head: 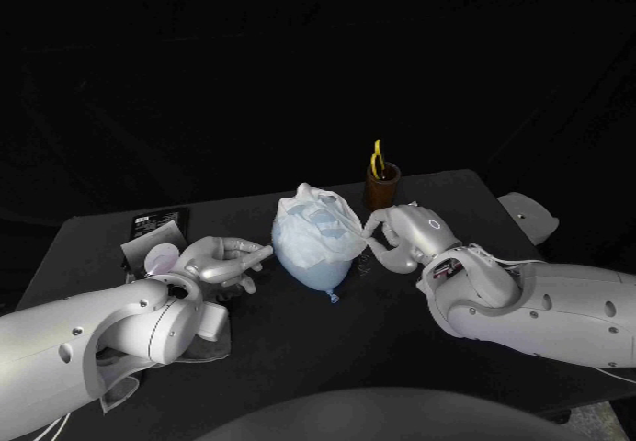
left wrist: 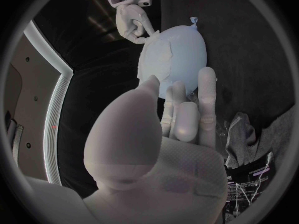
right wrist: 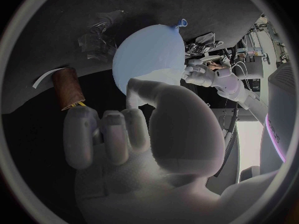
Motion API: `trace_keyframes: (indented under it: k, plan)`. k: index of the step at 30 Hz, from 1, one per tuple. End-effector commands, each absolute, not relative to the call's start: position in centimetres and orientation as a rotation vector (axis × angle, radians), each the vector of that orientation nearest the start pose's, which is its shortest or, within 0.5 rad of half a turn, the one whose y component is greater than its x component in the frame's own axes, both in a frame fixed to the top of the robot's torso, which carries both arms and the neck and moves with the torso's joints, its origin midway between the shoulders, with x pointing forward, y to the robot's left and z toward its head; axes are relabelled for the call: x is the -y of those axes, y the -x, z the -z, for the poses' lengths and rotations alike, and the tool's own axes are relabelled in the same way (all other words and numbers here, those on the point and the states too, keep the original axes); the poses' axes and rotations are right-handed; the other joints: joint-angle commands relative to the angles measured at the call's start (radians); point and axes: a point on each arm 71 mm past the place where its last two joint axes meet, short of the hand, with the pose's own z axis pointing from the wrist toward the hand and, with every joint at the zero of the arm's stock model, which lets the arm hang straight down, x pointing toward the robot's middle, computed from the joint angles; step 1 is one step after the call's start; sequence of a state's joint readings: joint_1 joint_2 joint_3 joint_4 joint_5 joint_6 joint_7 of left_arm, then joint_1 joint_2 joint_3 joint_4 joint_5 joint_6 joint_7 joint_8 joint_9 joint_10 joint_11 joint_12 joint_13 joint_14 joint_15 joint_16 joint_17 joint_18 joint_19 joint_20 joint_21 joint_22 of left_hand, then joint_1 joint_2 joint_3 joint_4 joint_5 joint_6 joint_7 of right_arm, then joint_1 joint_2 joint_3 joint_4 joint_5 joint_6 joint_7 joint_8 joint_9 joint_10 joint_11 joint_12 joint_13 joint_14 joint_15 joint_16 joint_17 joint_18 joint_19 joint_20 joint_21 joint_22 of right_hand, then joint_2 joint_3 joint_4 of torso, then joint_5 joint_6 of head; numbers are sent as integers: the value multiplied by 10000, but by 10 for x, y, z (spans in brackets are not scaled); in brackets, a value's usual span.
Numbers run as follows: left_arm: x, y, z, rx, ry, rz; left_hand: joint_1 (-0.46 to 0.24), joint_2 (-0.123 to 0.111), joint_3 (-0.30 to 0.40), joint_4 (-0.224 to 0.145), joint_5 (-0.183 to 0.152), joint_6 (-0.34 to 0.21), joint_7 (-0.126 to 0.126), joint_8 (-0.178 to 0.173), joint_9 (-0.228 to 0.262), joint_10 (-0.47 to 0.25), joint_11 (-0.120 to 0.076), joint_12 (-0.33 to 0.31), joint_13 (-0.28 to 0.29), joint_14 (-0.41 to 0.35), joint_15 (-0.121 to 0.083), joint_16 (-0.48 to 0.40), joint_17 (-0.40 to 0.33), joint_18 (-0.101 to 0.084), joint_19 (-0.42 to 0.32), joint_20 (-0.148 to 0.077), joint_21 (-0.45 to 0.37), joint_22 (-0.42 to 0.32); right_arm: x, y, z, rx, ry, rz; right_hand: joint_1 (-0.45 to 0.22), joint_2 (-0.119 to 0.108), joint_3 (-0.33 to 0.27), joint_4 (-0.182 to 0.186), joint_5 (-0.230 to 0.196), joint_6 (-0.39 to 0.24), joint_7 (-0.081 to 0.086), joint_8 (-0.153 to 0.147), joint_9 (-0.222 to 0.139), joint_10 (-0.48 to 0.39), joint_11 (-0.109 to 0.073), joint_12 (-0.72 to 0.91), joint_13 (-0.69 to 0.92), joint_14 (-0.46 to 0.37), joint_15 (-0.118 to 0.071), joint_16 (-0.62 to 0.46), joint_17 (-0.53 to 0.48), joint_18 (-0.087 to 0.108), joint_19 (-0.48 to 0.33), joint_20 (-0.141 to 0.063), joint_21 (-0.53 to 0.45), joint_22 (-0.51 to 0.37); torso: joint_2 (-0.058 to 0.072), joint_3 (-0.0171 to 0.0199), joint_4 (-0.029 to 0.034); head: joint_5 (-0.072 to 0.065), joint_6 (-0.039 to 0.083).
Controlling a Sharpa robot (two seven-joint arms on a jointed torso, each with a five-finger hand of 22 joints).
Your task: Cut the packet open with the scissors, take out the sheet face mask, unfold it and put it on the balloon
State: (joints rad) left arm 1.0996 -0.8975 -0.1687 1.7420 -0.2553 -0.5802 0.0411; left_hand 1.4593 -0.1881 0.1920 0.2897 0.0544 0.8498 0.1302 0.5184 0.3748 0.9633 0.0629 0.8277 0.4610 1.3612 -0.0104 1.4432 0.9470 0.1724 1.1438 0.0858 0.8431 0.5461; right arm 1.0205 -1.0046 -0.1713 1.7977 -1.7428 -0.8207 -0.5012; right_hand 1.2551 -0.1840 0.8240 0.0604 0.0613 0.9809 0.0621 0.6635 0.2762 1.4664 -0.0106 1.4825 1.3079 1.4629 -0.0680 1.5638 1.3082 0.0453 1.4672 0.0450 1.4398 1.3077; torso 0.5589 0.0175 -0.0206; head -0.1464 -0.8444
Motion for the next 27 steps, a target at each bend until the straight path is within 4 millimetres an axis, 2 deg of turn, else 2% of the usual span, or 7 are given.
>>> trace_keyframes:
  k: [1,23,25,26,27]
  plan:
    - [-185,-402,265,-18603,11436,11099,27,100,-52,-19,-49,36,33,31,2,-18,-34,54,2,71,21,43,12,113,1,-29,47,15,224,-380,252,-15138,-971,-4664,26,119,55,-8,-39,150,-82,111,393,717,-93,56,2071,1079,-67,70,2626,-164,411,-76,46,2251,3,3,-5,12,26]
    - [-176,-403,263,-18537,11010,11356,87,67,-96,-34,-48,-108,74,-13,-58,-82,-5,46,-34,19,42,23,-83,106,-35,-21,72,36,223,-378,259,-15785,-971,-4787,-64,98,42,-35,-107,102,-57,85,414,643,-73,-132,1951,1079,-53,70,2626,-116,302,-71,-164,2187,3,1,-10,79,60]
    - [-175,-403,262,-18494,10914,11391,89,66,-96,-35,-48,-109,75,-13,-59,-82,-5,47,-35,18,43,22,-86,106,-35,-21,73,37,223,-378,258,-15536,-1179,-5026,-316,-70,-155,69,-134,-303,47,-132,368,417,9,-658,1616,1079,13,70,2626,-1,25,-45,-696,2024,-3,-1,-6,97,59]
    - [-175,-403,262,-18469,10845,11409,95,65,-97,-37,-48,-111,75,-14,-61,-82,-4,48,-35,15,43,20,-95,106,-36,-21,74,37,224,-378,257,-15383,-1284,-5148,-680,-312,-492,286,-110,-719,211,-413,278,6,159,-1540,1059,1048,104,7,2527,156,-377,8,-1461,1789,-7,-2,-4,101,63]
    - [-175,-403,262,-18454,10809,11419,95,65,-97,-37,-48,-111,75,-14,-61,-82,-4,48,-35,15,43,20,-95,106,-36,-21,74,37,224,-378,257,-15297,-1342,-5217,-830,-478,-663,358,-65,-897,306,-540,232,-119,220,-1785,909,1033,147,-22,2484,175,-443,34,-1579,1753,-8,-2,-4,101,66]
